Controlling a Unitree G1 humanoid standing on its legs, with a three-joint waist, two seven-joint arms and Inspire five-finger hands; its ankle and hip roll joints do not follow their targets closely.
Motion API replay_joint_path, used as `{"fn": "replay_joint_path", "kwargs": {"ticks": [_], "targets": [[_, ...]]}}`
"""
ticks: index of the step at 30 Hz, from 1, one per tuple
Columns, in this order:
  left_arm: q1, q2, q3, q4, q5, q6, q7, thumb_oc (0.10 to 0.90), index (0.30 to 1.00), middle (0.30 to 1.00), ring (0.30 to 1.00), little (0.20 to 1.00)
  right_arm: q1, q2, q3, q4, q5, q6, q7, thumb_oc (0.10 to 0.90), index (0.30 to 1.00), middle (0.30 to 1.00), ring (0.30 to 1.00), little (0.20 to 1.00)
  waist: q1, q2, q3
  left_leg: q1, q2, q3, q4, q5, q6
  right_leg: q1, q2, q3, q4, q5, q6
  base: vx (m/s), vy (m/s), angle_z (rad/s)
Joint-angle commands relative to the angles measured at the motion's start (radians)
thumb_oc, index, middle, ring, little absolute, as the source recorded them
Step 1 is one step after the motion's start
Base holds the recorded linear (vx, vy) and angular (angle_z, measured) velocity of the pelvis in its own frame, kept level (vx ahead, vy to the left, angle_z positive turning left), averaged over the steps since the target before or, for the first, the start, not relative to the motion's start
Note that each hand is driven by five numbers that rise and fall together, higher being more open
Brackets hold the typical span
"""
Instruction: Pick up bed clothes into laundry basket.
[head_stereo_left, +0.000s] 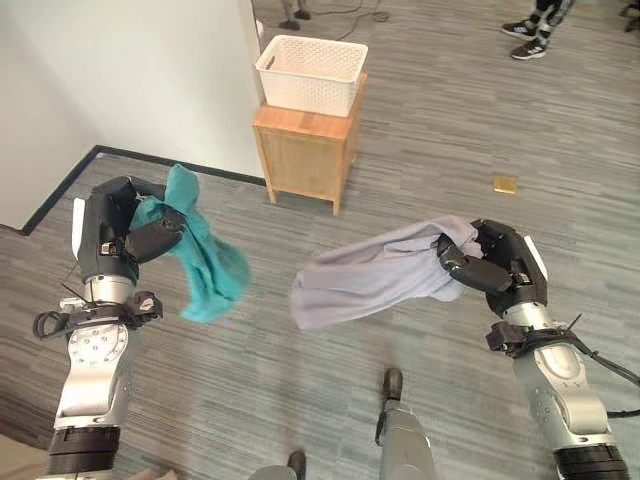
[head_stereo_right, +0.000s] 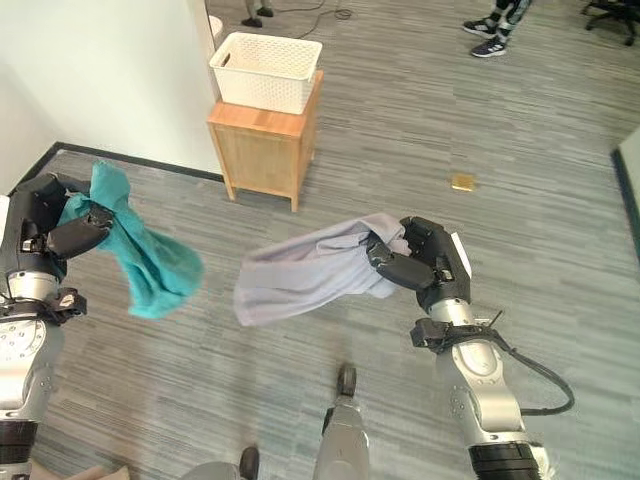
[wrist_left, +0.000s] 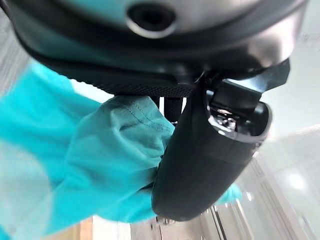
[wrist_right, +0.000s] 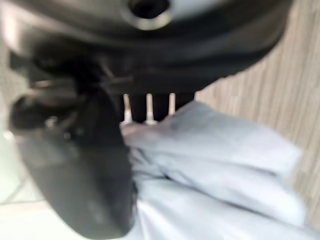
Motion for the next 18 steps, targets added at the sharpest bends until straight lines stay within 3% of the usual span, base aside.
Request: {"fn": "replay_joint_path", "kwargs": {"ticks": [1, 2, 3, 4, 5, 6, 7, 8, 9, 11, 12, 13, 14, 16, 17, 18], "targets": [[-0.088, 0.116, 0.07, -0.154, -0.006, -0.146, -0.002, 0.4, 0.3, 0.3, 0.3, 0.3, -0.106, -0.064, -0.086, -0.059, 0.023, -0.09, 0.021, 0.4, 0.3, 0.3, 0.3, 0.3, -0.064, -0.023, -0.12, 0.257, 0.1, 0.049, 0.041, -0.044, -0.118, -0.049, -0.041, -0.046, 0.05, 0.164, 0.048, 0.52, -0.267, 0.7], [-0.086, 0.116, 0.07, -0.154, -0.006, -0.146, -0.001, 0.4, 0.3, 0.3, 0.3, 0.3, -0.105, -0.064, -0.085, -0.059, 0.024, -0.09, 0.021, 0.4, 0.3, 0.3, 0.3, 0.3, -0.064, -0.018, -0.121, 0.258, 0.105, 0.051, 0.044, -0.049, -0.117, -0.047, -0.036, -0.047, 0.05, 0.158, 0.05, 0.73, -0.454, 0.75], [-0.105, 0.118, 0.069, -0.136, -0.012, -0.141, 0.018, 0.4, 0.3, 0.3, 0.3, 0.3, -0.096, -0.085, -0.097, -0.07, 0.027, -0.09, 0.018, 0.4, 0.3, 0.3, 0.3, 0.3, -0.076, -0.012, -0.129, 0.201, 0.166, 0.032, 0.19, 0.17, -0.142, -0.048, -0.021, 0.006, 0.133, 0.148, 0.019, 0.68, -0.512, 0.69], [-0.112, 0.109, 0.074, -0.144, -0.064, -0.152, 0.003, 0.4, 0.3, 0.3, 0.3, 0.3, -0.087, -0.103, -0.109, -0.067, 0.061, -0.092, 0.013, 0.4, 0.3, 0.3, 0.3, 0.3, -0.083, -0.015, -0.128, 0.16, 0.177, 0.01, 0.31, 0.331, -0.138, -0.035, 0.006, 0.046, 0.177, 0.136, -0.004, 0.94, -0.761, 0.6], [-0.098, 0.091, 0.082, -0.143, -0.089, -0.155, 0.012, 0.4, 0.3, 0.3, 0.3, 0.3, -0.095, -0.098, -0.101, -0.071, 0.084, -0.104, 0.007, 0.4, 0.3, 0.3, 0.3, 0.3, -0.059, -0.041, -0.125, 0.065, 0.156, 0.036, 0.502, 0.406, -0.139, 0.028, 0.013, 0.026, 0.173, 0.096, -0.039, 0.48, -0.446, 0.42], [-0.098, 0.091, 0.082, -0.143, -0.089, -0.155, 0.012, 0.4, 0.3, 0.3, 0.3, 0.3, -0.095, -0.098, -0.1, -0.071, 0.084, -0.104, 0.007, 0.4, 0.3, 0.3, 0.3, 0.3, -0.06, -0.038, -0.126, 0.062, 0.159, 0.035, 0.508, 0.401, -0.138, 0.027, 0.015, 0.025, 0.174, 0.095, -0.038, 0.56, -0.573, 0.16], [-0.081, 0.062, 0.103, -0.163, -0.13, -0.158, 0.02, 0.4, 0.3, 0.3, 0.3, 0.3, -0.108, -0.114, -0.099, -0.065, 0.12, -0.126, -0.019, 0.4, 0.3, 0.3, 0.3, 0.3, -0.034, -0.072, -0.105, -0.067, 0.12, 0.047, 0.762, 0.461, -0.134, 0.095, 0.029, 0.038, 0.148, 0.067, -0.091, 0.52, -0.583, 0.12], [-0.084, 0.048, 0.103, -0.179, -0.15, -0.163, 0.029, 0.4, 0.3, 0.3, 0.3, 0.3, -0.124, -0.117, -0.082, -0.062, 0.127, -0.128, -0.033, 0.4, 0.3, 0.3, 0.3, 0.3, -0.001, -0.1, -0.084, -0.148, 0.077, 0.058, 0.952, 0.405, -0.104, 0.156, 0.045, 0.052, 0.119, 0.046, -0.131, 0.67, -0.779, -0.27], [-0.074, 0.043, 0.112, -0.184, -0.139, -0.171, 0.029, 0.4, 0.3, 0.3, 0.3, 0.3, -0.15, -0.131, -0.065, -0.043, 0.13, -0.129, -0.018, 0.4, 0.3, 0.3, 0.3, 0.3, 0.047, -0.129, -0.052, -0.24, -0.001, 0.051, 1.17, 0.32, -0.105, 0.206, 0.038, 0.046, 0.092, 0.039, -0.143, 0.44, -0.497, -0.17], [-0.042, 0.044, 0.132, -0.177, -0.115, -0.168, 0.032, 0.4, 0.3, 0.3, 0.3, 0.3, -0.174, -0.167, -0.057, -0.025, 0.116, -0.119, -0.021, 0.4, 0.3, 0.3, 0.3, 0.3, 0.092, -0.143, -0.019, -0.404, -0.151, 0.07, 1.429, 0.19, -0.092, 0.264, 0.054, 0.079, 0.064, 0.035, -0.148, 0.49, -0.337, -0.42], [-0.016, 0.049, 0.152, -0.172, -0.105, -0.164, 0.043, 0.4, 0.3, 0.3, 0.3, 0.3, -0.194, -0.19, -0.053, -0.023, 0.102, -0.106, -0.022, 0.4, 0.3, 0.3, 0.3, 0.3, 0.146, -0.122, -0.018, -0.537, -0.191, 0.122, 1.422, 0.148, -0.078, 0.358, 0.105, 0.081, 0.043, 0.002, -0.148, 0.72, -0.348, -0.59], [-0.013, 0.054, 0.157, -0.169, -0.106, -0.169, 0.048, 0.4, 0.3, 0.3, 0.3, 0.3, -0.202, -0.202, -0.051, -0.018, 0.11, -0.106, -0.018, 0.4, 0.3, 0.3, 0.3, 0.3, 0.168, -0.112, -0.018, -0.589, -0.184, 0.127, 1.346, 0.161, -0.076, 0.379, 0.124, 0.087, 0.039, -0.015, -0.151, 0.54, -0.258, -0.66], [-0.014, 0.054, 0.157, -0.168, -0.107, -0.17, 0.048, 0.4, 0.3, 0.3, 0.3, 0.3, -0.203, -0.203, -0.051, -0.016, 0.111, -0.107, -0.017, 0.4, 0.3, 0.3, 0.3, 0.3, 0.17, -0.119, -0.019, -0.593, -0.189, 0.133, 1.339, 0.17, -0.076, 0.374, 0.116, 0.091, 0.038, -0.011, -0.151, 0.39, -0.127, -0.52], [-0.02, 0.068, 0.155, -0.163, -0.109, -0.178, 0.058, 0.4, 0.3, 0.3, 0.3, 0.3, -0.229, -0.212, -0.028, 0.009, 0.112, -0.114, -0.025, 0.4, 0.3, 0.3, 0.3, 0.3, 0.208, -0.099, -0.029, -0.647, -0.13, 0.129, 1.018, 0.227, -0.071, 0.439, 0.151, 0.101, 0.028, -0.063, -0.154, 0.55, -0.107, -0.37], [-0.023, 0.066, 0.157, -0.162, -0.116, -0.186, 0.063, 0.4, 0.3, 0.3, 0.3, 0.3, -0.246, -0.22, -0.015, 0.022, 0.113, -0.12, -0.025, 0.4, 0.3, 0.3, 0.3, 0.3, 0.224, -0.078, -0.041, -0.647, -0.074, 0.137, 0.699, 0.319, -0.064, 0.449, 0.179, 0.102, 0.029, -0.08, -0.154, 0.7, -0.076, -0.25], [-0.016, 0.066, 0.153, -0.163, -0.121, -0.187, 0.058, 0.4, 0.3, 0.3, 0.3, 0.3, -0.245, -0.22, -0.012, 0.024, 0.105, -0.119, -0.028, 0.4, 0.3, 0.3, 0.3, 0.3, 0.237, -0.063, -0.044, -0.611, -0.038, 0.165, 0.541, 0.307, -0.065, 0.493, 0.2, 0.103, 0.022, -0.118, -0.155, 0.78, -0.044, -0.23]]}}
